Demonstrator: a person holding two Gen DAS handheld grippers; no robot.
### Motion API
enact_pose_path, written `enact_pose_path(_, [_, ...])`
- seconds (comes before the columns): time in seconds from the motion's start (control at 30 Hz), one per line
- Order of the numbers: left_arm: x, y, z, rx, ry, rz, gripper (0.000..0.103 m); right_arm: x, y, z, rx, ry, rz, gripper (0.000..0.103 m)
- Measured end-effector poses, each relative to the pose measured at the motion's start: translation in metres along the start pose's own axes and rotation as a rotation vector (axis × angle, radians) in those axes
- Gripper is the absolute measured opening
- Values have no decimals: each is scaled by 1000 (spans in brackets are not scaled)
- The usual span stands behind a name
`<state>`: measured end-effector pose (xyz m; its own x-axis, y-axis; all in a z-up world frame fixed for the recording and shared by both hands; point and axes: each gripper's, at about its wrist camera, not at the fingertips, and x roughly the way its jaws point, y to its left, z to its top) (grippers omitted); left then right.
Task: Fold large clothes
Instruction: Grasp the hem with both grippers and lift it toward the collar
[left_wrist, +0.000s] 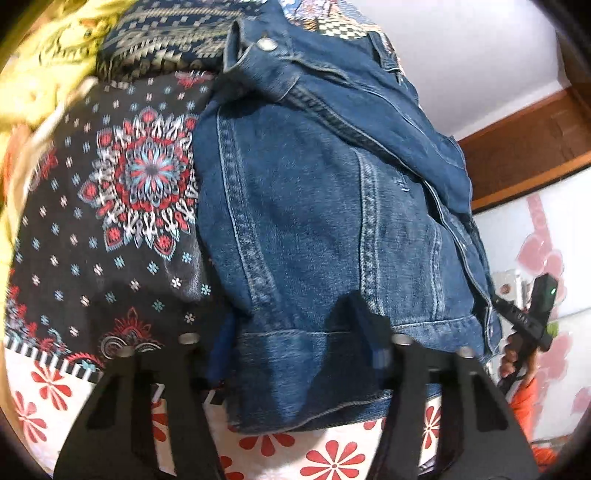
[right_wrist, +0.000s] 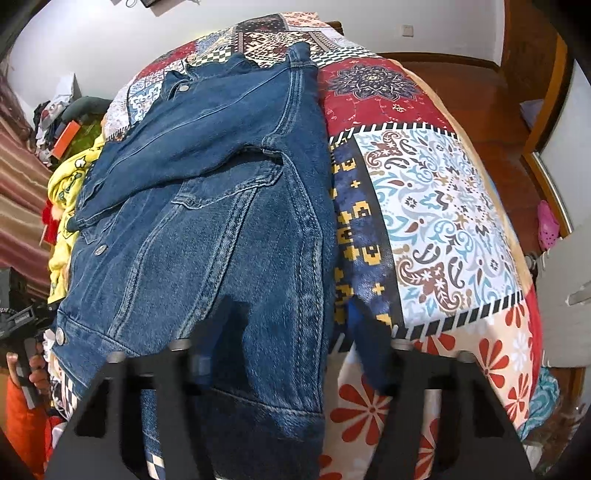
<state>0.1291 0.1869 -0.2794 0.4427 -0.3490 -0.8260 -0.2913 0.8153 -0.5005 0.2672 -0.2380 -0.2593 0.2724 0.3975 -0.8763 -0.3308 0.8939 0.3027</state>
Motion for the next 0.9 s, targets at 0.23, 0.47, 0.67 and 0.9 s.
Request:
enact_pose_path(0.23, [-19, -28, 2, 90, -76, 56, 18, -2, 10, 2, 1, 14, 73, 12])
enact_pose_path(0.47, [-68, -54, 43, 88, -223, -58, 17, -31, 32, 34, -54, -97, 123, 11])
enact_pose_path(0.67, [-113, -57, 99, 105, -352, -110, 16, -58, 48, 92, -94, -236, 135, 11])
enact_pose_path(0.9, [-88, -30, 195, -33, -374, -127, 16, -42, 42, 176, 6, -314, 142, 11])
